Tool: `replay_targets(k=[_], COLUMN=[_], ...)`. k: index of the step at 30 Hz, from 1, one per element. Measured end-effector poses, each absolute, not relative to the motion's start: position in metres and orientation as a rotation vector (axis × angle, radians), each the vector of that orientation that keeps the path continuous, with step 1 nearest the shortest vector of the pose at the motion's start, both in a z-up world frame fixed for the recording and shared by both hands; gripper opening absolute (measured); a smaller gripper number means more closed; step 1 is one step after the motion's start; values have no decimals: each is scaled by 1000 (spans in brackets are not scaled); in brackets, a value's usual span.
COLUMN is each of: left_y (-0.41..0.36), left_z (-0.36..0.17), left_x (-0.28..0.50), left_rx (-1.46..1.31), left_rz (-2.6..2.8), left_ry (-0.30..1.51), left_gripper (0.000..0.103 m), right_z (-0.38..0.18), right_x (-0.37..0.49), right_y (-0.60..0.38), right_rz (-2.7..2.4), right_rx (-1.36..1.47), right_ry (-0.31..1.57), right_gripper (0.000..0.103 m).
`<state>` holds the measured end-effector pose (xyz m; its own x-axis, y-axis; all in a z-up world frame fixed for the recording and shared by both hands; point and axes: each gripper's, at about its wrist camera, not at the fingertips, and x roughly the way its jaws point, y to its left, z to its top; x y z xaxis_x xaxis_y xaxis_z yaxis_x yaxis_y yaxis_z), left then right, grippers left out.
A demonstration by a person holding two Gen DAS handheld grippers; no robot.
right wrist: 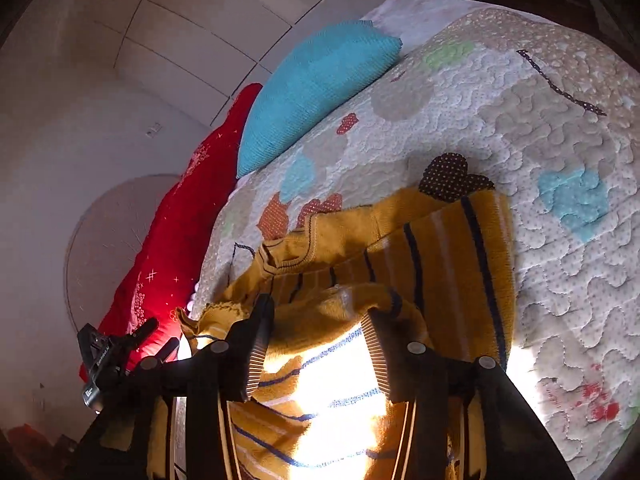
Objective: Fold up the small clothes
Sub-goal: 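Grasp the sweater hem with both tools, then lift the hem with both tools and fold it toward the collar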
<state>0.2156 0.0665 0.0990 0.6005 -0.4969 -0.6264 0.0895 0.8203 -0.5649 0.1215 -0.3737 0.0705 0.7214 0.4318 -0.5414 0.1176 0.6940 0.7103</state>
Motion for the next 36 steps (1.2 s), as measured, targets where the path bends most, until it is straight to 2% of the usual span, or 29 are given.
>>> replay_targets(k=[1,4,9,11,14,15,16,17,18,22,28,32,36], left_y=[65,52,27,13,-6,-10,-14,-15,-14,0,39,74,105], left_z=[101,100,85,78,67,62,56,51,45,33,47,70,82], left_x=[212,204,201,207,227,237,248,259,271,302,304,282,242], left_rx=[-469,-271,-33,35,102,116,129,132,117,-16,-251,-287,-292], left_rz=[-358,-347,-384,-396,-378,-365,-336,-300,-281,-224,-244,-210,-217], left_ry=[867,869,854,861,866,883,908,934,969,1027,1047,998,978], left_gripper=[75,75,79,79,79,78,76,63,55,57,59,68,76], right_z=[75,89,109,109,97,90,82,73,64,39,36,73,98], right_x=[118,106,95,105,136,149,162,176,190,228,225,190,134], right_y=[-374,-370,-338,-324,-305,-303,-303,-306,-310,-333,-361,-373,-388], right_rz=[192,146,91,76,17,13,21,31,22,-94,-106,-127,-98], right_rx=[796,701,391,262,69,40,34,51,76,145,333,339,380], right_ry=[750,727,720,736,790,815,851,892,936,978,946,861,823], right_gripper=[54,65,68,76,76,74,42,15,16,16,28,53,61])
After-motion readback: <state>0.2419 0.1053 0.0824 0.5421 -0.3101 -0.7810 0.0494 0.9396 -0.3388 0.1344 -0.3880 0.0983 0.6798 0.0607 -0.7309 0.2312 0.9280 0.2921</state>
